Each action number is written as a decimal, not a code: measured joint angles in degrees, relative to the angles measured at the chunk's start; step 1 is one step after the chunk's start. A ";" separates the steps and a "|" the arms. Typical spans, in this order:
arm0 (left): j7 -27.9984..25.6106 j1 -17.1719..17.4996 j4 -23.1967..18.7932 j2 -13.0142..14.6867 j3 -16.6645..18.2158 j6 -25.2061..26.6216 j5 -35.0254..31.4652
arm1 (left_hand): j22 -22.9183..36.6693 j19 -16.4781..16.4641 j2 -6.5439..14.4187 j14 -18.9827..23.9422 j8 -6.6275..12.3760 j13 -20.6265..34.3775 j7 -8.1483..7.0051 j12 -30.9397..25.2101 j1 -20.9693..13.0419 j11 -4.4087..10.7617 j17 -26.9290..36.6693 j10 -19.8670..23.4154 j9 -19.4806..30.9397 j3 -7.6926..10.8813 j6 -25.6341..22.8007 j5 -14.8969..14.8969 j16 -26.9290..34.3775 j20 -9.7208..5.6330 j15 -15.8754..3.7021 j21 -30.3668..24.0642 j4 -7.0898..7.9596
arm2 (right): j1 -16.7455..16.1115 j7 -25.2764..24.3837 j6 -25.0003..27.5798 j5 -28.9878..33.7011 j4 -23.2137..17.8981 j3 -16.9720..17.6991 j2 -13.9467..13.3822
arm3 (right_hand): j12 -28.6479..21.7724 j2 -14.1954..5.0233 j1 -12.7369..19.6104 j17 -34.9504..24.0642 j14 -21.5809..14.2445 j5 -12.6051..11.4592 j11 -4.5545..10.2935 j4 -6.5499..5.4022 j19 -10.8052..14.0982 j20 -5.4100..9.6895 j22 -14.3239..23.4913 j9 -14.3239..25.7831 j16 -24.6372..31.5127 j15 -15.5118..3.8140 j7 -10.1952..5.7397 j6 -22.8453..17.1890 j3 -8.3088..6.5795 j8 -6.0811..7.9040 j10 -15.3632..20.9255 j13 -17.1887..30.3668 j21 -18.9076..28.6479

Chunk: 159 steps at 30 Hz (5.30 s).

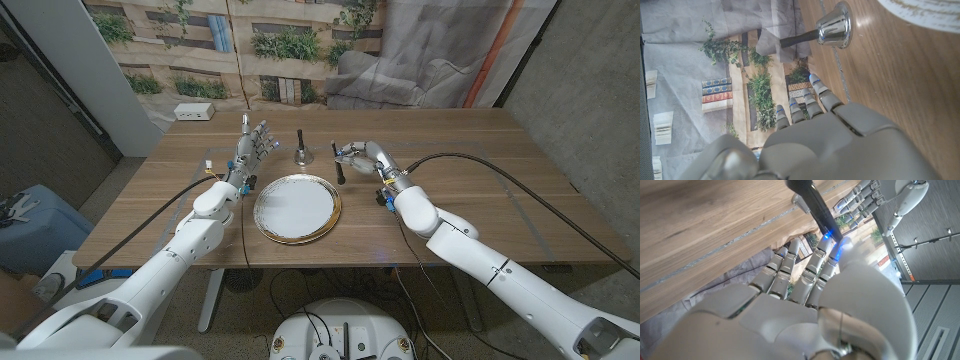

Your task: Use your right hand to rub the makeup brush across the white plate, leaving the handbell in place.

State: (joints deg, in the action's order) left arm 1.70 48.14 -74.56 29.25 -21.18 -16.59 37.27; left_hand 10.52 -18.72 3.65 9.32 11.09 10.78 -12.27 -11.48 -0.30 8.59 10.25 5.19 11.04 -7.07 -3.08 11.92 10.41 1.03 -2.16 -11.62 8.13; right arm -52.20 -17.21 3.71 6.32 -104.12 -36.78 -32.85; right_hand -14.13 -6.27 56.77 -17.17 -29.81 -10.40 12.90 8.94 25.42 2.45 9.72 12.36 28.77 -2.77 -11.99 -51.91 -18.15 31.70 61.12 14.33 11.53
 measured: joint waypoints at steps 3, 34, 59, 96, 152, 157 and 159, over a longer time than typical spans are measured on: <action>-0.01 0.00 0.00 0.00 -0.01 0.00 0.00 | 0.00 0.00 0.00 0.00 0.00 0.00 0.00 0.00 0.00 0.00 0.00 0.00 0.00 0.00 0.00 0.00 0.00 0.00 0.00 0.00 0.00 | 0.09 -0.72 -0.88 0.64 0.65 -0.67 0.76 | 0.00 0.00 0.00 0.00 0.00 0.00 0.00 0.00 0.00 0.00 0.00 -0.13 0.00 0.00 0.00 0.00 0.00 0.00 0.00 0.00 0.00; -0.01 -0.01 0.02 -0.02 -0.01 0.02 0.00 | 0.00 0.00 0.00 0.00 0.00 0.00 0.00 0.00 0.00 0.00 0.00 0.00 0.00 0.00 0.00 0.00 0.00 0.00 0.00 0.00 0.00 | 2.62 -3.50 -6.75 4.98 10.08 -6.64 7.91 | 0.00 0.01 0.01 0.02 0.00 -0.23 -0.01 0.17 -0.22 0.21 0.00 -0.51 0.00 0.00 -0.21 -0.20 0.16 0.11 -0.01 0.18 0.00; 0.01 -0.02 0.02 -0.01 -0.01 0.02 -0.01 | 0.00 0.00 0.00 0.00 0.00 0.00 0.00 0.00 0.00 0.00 0.00 0.00 0.00 0.00 0.00 0.00 0.00 0.00 0.00 0.00 0.00 | 5.51 -1.39 -10.49 6.76 16.32 -10.61 11.11 | 0.00 0.01 0.01 0.02 0.00 -0.22 -0.01 0.16 -0.21 0.21 0.00 -0.70 0.00 0.00 -0.20 -0.20 0.16 -0.02 -0.01 0.47 0.00; 0.04 -0.12 0.11 -0.04 -0.02 0.01 0.00 | 0.00 0.00 0.00 0.00 0.00 0.00 0.00 0.00 0.00 0.00 0.00 0.00 0.00 0.00 0.00 0.00 0.00 0.00 0.00 0.00 0.00 | 6.57 -1.47 -11.28 7.46 19.43 -11.65 12.28 | 0.00 0.01 0.01 0.03 0.00 -0.01 0.00 0.31 -0.21 0.21 0.00 -0.75 0.00 0.00 -0.52 -0.50 0.31 -0.67 -0.01 0.47 0.01; 0.05 -0.08 0.10 -0.02 0.01 0.01 0.02 | 0.00 0.00 0.00 0.00 0.00 0.00 0.00 0.00 0.00 0.00 0.00 0.00 0.00 0.00 0.00 0.00 0.00 0.00 0.00 0.00 0.00 | 3.26 -4.49 -6.73 7.14 13.65 -8.08 8.35 | -0.01 0.01 0.01 0.04 0.00 -0.45 0.00 0.31 -0.21 0.21 0.00 -1.01 -0.22 0.00 -0.40 -1.01 0.30 -0.88 -0.01 0.72 0.01; 0.06 -0.08 0.10 -0.01 0.01 0.01 0.02 | 0.00 0.00 0.00 0.00 0.00 0.00 0.00 0.00 0.00 0.00 0.00 0.00 0.00 0.00 0.00 0.00 0.00 0.00 0.00 0.00 0.00 | 3.02 -4.49 -6.46 7.12 12.98 -7.80 7.95 | -0.01 0.01 0.01 0.04 0.00 -0.45 0.00 0.07 -0.21 0.20 0.00 -1.02 -0.22 0.00 -0.40 -1.01 0.55 -0.89 -0.01 0.72 0.00; 0.05 -0.08 0.10 -0.01 0.01 0.01 0.02 | 0.00 0.00 0.00 0.00 0.00 0.00 0.00 0.00 0.00 0.00 0.00 0.00 0.00 0.00 0.00 0.00 0.00 0.00 0.00 0.00 0.00 | 2.95 -4.49 -6.38 7.11 12.78 -7.69 7.79 | -0.01 0.01 0.01 0.04 0.00 -0.45 0.00 0.07 -0.21 0.20 0.00 -1.02 -0.22 0.00 -0.40 -1.01 0.55 -0.90 0.00 0.72 0.00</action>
State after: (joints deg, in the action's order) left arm 1.76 48.05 -74.47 29.24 -21.17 -16.58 37.28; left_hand 10.52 -18.72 3.65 9.32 11.09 10.78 -12.27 -11.48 -0.30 8.60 10.25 5.19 11.04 -7.07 -3.08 11.92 10.41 1.03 -2.17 -11.62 8.13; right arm -49.25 -21.70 -2.67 13.43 -91.35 -44.47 -25.06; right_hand -14.14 -6.25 56.79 -17.13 -29.81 -10.85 12.90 9.01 25.21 2.66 9.72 11.34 28.55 -2.77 -12.39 -52.92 -17.60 30.81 61.11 15.05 11.54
